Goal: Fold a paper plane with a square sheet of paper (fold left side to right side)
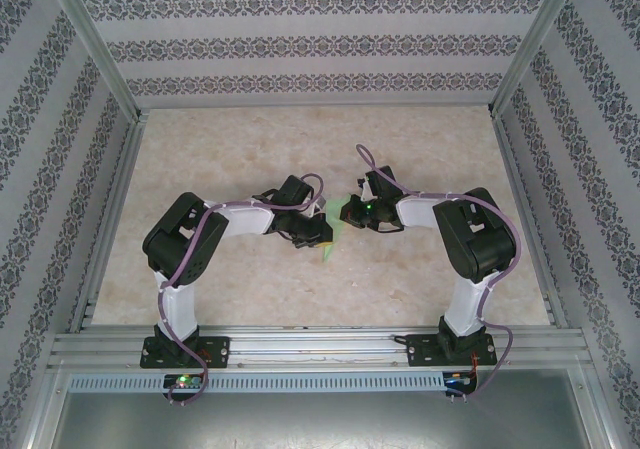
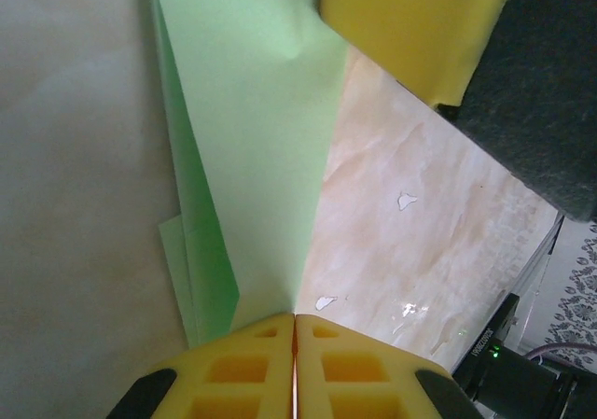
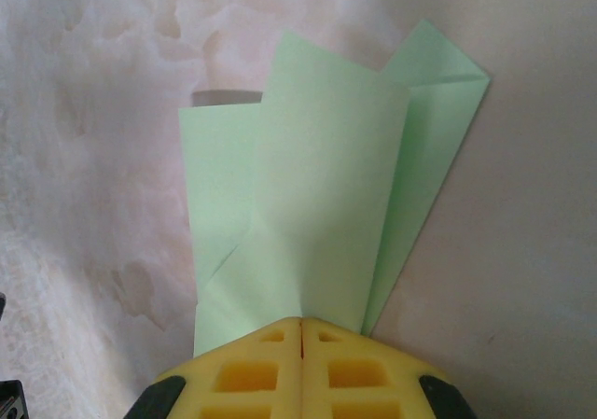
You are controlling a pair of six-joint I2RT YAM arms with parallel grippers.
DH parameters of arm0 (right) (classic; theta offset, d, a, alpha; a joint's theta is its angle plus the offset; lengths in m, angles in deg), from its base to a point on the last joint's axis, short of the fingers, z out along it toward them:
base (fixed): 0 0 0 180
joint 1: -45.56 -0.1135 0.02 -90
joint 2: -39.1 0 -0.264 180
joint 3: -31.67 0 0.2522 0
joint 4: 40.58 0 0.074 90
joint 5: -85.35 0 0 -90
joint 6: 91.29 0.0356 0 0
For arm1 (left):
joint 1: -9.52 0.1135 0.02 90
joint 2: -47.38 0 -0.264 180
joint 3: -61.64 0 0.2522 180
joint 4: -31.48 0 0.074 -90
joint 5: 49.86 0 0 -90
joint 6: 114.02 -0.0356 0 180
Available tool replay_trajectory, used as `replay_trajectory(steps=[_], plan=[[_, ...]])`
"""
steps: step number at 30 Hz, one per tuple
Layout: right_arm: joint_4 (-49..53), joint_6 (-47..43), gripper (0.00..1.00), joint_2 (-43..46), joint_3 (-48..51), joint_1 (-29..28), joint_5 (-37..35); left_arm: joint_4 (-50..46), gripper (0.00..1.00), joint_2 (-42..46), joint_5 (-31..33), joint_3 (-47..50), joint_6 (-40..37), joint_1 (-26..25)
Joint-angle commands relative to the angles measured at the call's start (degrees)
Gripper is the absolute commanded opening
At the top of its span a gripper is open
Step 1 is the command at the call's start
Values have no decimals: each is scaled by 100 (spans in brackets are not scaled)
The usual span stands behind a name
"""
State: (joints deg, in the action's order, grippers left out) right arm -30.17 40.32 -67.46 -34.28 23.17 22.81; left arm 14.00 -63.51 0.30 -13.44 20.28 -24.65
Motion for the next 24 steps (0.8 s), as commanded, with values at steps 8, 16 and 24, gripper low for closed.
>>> replay_trajectory(steps=[8, 16, 24], plan=[[910, -177, 0, -320, 94, -107, -426, -220, 8, -170, 173, 57, -123, -46], [941, -188, 0, -320, 59, -132, -435, -228, 7, -227, 230, 97, -135, -45], [877, -245, 0, -182, -39, -134, -326, -414, 7, -266, 387, 148, -243, -46]])
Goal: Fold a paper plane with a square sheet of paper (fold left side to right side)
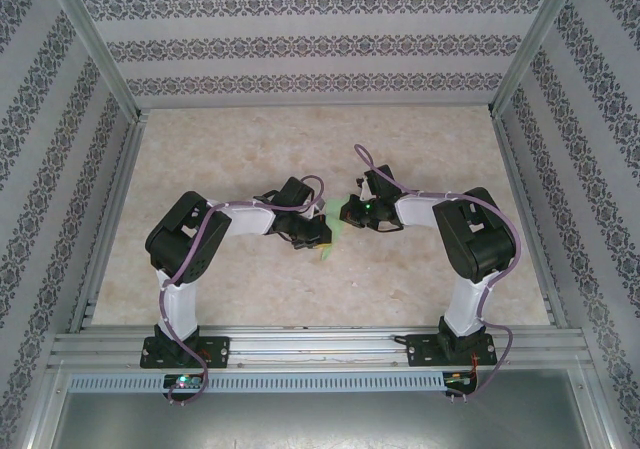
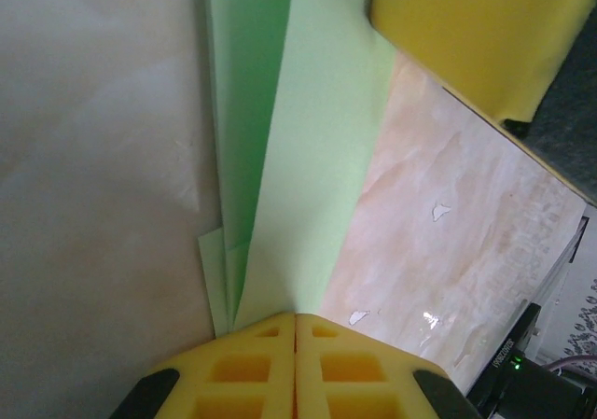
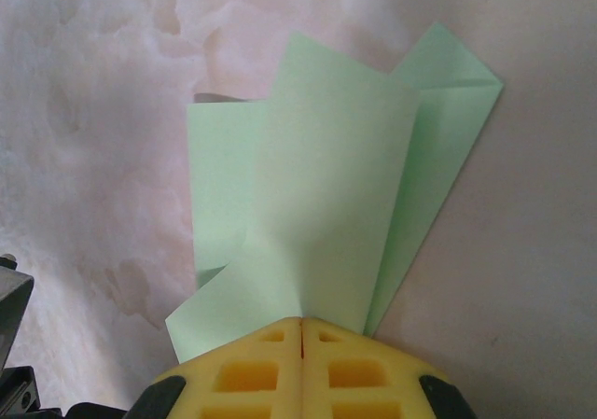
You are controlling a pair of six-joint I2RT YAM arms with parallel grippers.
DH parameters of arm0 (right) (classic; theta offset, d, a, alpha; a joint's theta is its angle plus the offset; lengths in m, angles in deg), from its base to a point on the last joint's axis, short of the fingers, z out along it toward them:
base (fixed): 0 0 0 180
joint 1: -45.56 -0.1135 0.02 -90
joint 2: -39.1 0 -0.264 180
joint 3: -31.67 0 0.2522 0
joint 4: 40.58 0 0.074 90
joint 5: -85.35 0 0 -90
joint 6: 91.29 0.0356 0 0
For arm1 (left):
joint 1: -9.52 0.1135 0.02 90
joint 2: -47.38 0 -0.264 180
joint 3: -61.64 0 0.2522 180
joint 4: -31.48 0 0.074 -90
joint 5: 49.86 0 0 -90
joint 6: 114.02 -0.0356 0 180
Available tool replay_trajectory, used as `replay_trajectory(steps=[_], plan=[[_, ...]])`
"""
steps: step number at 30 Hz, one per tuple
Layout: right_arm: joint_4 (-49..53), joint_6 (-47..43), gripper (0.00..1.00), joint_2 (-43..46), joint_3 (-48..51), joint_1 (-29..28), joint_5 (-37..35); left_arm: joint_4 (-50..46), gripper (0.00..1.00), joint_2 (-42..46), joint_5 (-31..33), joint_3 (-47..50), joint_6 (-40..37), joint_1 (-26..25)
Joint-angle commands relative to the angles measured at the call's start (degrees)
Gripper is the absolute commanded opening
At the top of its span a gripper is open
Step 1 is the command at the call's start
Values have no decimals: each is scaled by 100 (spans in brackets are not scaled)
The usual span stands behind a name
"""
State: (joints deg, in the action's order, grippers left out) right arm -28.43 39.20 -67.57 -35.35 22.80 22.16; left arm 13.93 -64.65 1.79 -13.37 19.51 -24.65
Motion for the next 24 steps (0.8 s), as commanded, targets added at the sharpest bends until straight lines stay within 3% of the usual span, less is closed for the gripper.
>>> replay_trajectory(steps=[1, 12, 24], plan=[[683, -145, 0, -125, 30, -88, -232, -432, 7, -160, 263, 165, -177, -46], [276, -295, 0, 687, -46, 149, 158, -493, 3, -257, 432, 258, -210, -53], [-447, -200, 0, 743, 588, -227, 315, -728, 0, -328, 623, 199, -363, -54]])
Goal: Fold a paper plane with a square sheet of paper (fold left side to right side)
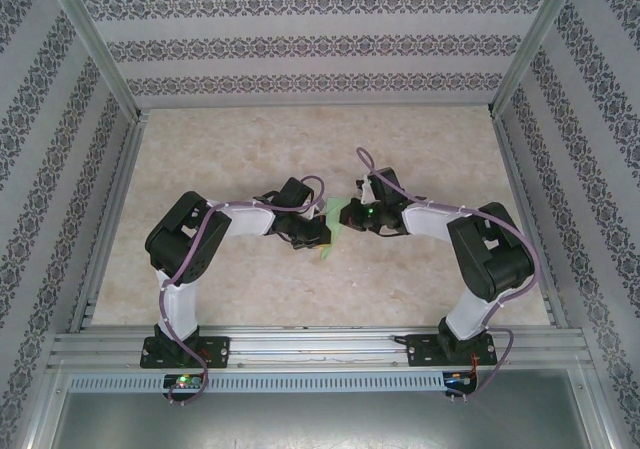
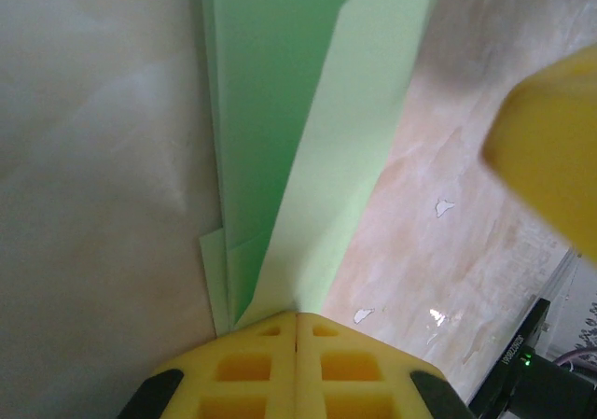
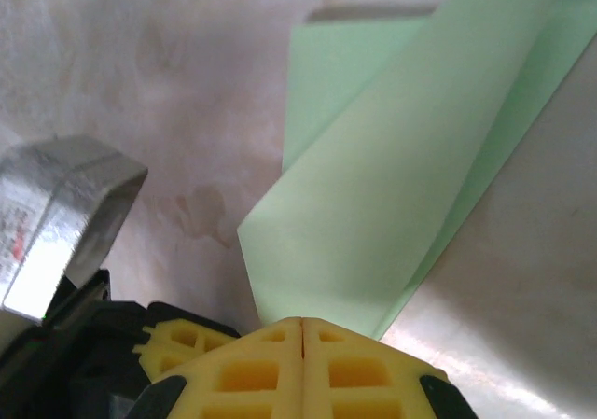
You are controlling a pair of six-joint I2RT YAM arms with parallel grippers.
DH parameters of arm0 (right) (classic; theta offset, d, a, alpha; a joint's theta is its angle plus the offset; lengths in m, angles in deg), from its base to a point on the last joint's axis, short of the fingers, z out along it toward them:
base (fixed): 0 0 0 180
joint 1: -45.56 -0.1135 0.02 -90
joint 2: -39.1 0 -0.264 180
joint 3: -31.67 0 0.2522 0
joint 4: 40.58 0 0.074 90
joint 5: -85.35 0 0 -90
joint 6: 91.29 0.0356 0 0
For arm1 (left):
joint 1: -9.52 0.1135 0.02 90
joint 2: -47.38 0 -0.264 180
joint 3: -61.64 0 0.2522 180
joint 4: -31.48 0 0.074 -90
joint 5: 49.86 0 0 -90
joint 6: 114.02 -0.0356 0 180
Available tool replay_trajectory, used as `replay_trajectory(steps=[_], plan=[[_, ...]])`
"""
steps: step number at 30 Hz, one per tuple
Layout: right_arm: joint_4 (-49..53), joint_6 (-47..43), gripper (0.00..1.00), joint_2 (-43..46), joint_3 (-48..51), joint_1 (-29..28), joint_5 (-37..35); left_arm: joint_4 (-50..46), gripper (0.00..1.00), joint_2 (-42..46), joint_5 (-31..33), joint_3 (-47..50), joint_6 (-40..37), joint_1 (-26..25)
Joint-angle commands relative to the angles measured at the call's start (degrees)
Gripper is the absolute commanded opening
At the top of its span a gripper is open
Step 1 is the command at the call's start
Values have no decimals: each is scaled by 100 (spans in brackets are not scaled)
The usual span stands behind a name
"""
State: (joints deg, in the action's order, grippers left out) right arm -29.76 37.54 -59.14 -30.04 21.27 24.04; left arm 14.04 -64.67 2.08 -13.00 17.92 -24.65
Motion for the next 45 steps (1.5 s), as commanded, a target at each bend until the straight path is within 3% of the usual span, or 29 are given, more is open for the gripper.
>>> replay_trajectory(steps=[1, 25, 45], plan=[[-350, -33, 0, -131, 57, -88, 133, -748, 0, -327, 603, 158, -212, -49], [-561, 2, 0, -878, -180, -85, -2, -1058, 0, -328, 795, 61, -363, -51], [-87, -275, 0, -1098, -570, 524, -38, -1407, 0, -475, 906, -19, -519, -48]])
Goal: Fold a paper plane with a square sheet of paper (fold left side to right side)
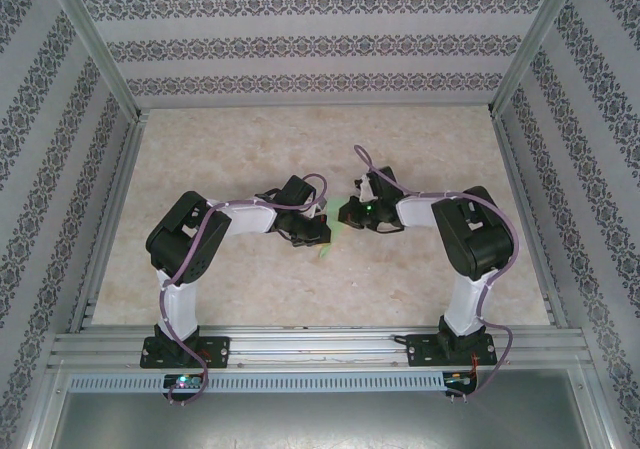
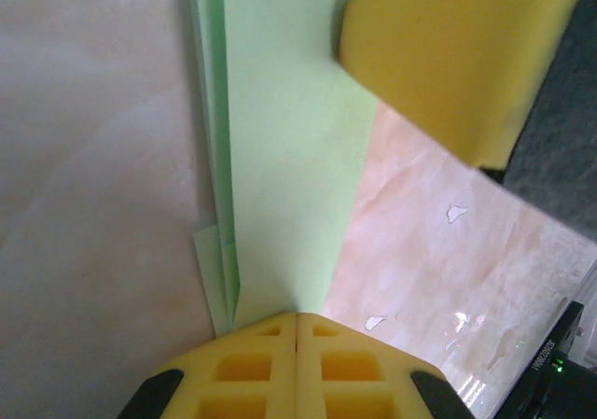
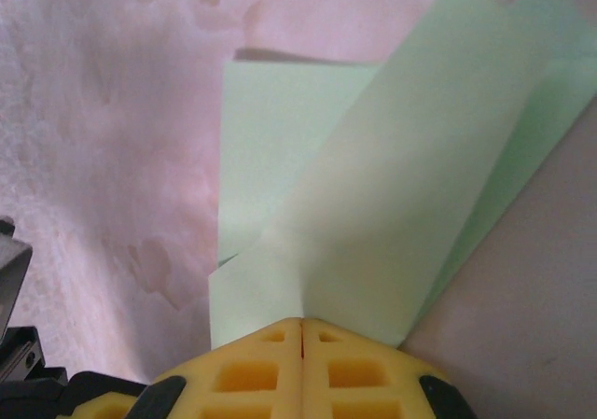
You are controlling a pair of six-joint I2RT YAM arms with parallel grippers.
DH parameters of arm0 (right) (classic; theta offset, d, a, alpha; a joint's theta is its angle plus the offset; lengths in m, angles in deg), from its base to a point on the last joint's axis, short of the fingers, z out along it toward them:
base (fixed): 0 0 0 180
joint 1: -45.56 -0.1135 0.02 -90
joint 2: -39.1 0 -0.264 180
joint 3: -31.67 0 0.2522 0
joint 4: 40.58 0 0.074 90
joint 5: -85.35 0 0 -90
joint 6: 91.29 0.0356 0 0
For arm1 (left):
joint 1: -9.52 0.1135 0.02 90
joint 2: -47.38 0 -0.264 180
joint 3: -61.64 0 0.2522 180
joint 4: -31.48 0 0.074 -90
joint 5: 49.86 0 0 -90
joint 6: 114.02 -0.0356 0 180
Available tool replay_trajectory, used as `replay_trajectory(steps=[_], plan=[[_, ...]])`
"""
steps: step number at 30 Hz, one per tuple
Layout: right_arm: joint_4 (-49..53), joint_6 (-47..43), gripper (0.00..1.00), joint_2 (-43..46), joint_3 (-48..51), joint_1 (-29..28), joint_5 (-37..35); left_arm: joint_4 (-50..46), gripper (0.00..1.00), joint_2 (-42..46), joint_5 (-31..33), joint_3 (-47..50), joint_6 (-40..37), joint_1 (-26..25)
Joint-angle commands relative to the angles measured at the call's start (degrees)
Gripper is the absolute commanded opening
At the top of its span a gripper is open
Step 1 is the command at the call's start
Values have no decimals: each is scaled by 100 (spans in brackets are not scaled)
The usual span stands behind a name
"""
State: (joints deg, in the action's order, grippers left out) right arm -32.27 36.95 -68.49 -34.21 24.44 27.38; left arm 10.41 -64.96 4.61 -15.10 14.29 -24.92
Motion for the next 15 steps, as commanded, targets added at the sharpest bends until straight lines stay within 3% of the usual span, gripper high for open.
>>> replay_trajectory(steps=[1, 15], plan=[[189, -225, 0, -176, -181, 235, -371, -1053, 0, -456, 648, 190, -157, -26], [531, -395, 0, -511, -665, 790, -338, -1035, 0, -474, 652, 221, -154, -25]])
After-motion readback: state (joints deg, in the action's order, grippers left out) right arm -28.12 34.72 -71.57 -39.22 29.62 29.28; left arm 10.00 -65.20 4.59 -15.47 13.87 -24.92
